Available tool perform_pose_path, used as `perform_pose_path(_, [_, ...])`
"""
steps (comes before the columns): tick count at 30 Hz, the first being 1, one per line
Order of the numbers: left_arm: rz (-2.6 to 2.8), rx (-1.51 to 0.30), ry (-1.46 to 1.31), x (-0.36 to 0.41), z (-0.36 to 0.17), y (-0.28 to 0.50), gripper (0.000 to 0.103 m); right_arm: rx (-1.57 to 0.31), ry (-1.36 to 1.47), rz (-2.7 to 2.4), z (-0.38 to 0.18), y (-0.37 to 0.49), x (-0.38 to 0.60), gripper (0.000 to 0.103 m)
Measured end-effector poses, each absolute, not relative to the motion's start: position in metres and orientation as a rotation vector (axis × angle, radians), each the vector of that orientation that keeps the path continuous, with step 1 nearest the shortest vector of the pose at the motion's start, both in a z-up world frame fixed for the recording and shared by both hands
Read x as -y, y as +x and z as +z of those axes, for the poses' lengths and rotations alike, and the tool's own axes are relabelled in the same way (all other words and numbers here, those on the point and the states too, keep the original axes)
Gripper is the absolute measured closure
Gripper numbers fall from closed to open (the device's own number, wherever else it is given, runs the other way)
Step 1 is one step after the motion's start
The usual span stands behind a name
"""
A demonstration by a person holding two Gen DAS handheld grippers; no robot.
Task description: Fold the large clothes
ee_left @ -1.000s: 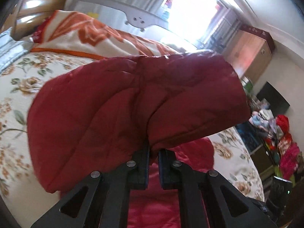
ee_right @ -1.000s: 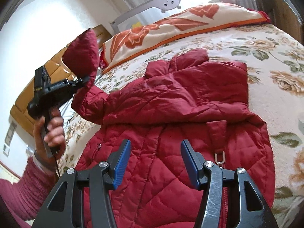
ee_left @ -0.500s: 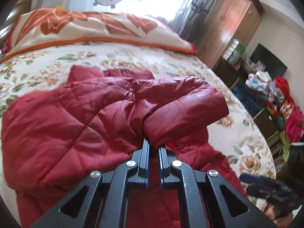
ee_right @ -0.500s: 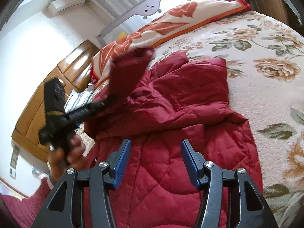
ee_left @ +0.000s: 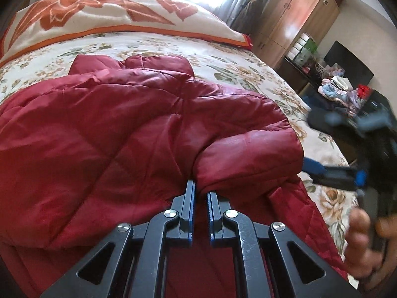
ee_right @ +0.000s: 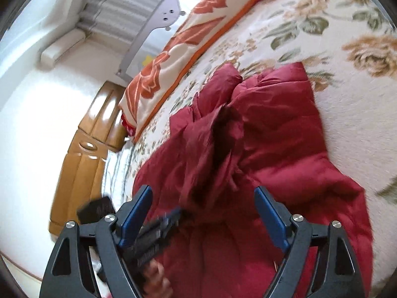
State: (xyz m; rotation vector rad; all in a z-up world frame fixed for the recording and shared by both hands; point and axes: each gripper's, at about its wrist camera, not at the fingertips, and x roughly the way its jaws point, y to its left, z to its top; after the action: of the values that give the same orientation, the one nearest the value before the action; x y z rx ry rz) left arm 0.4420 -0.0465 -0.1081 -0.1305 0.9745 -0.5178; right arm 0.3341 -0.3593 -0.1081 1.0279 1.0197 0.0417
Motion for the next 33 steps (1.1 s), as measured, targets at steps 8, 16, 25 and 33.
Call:
perform_pose_path(8, [-0.521, -1.004, -0.142, 0.044, -0.114, 0.459, 0.091, -1.079, 1.121, 0.003, -0.151, 0.361, 0.363, 0.049])
perform_pose_path(16, [-0.494, -1.046, -0.23, 0.014, -0.089, 0.445, 0.065, -1.096, 1.022, -0.003, -0.148, 0.367, 0.355, 0.093])
perform_pose_path(25, [-0.28, -0.942, -0.302, -0.073, -0.057, 0.476, 0.066, -1.043, 0.891, 0.004, -0.101, 0.363, 0.371, 0.095])
perform_pose_path(33, [-0.275, -1.056, -0.27, -0.062, -0.105, 0.509, 0.07, -1.122, 0.78, -0.098, -0.134, 0.351, 0.377, 0.096])
